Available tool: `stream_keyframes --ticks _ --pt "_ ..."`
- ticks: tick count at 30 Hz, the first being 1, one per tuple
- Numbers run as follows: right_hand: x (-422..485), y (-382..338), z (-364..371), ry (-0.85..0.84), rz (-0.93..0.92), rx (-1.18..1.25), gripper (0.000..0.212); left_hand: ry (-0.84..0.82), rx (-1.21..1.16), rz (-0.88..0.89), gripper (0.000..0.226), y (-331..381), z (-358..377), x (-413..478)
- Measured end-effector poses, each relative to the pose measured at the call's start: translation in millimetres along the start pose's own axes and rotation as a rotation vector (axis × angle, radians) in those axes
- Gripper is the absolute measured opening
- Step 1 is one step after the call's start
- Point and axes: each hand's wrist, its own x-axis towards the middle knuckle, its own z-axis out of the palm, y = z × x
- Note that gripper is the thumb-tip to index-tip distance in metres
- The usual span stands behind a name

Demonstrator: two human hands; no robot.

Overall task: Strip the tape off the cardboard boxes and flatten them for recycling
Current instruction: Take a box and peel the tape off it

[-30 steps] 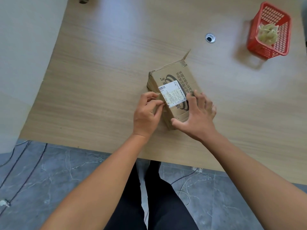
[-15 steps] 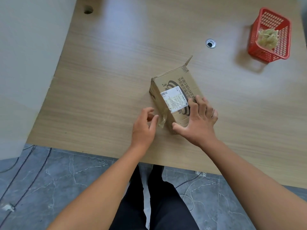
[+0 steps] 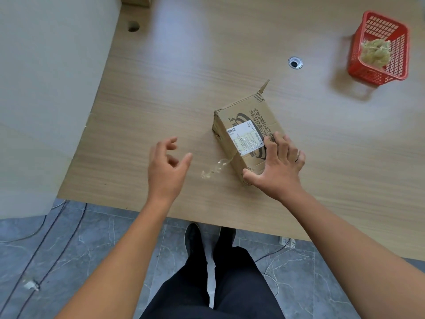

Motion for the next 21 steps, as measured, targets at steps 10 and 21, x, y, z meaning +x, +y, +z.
stream_keyframes --ticks 10,21 --pt "0.5 1.4 2.0 0.029 -0.015 0.007 0.105 -0.208 0.000 0.351 0.036 23.8 85.7 -1.2" --pt "0.5 2.3 3.9 0.043 -0.024 0.011 0.104 -0.087 0.015 0.606 0.009 10.4 90.5 23.9"
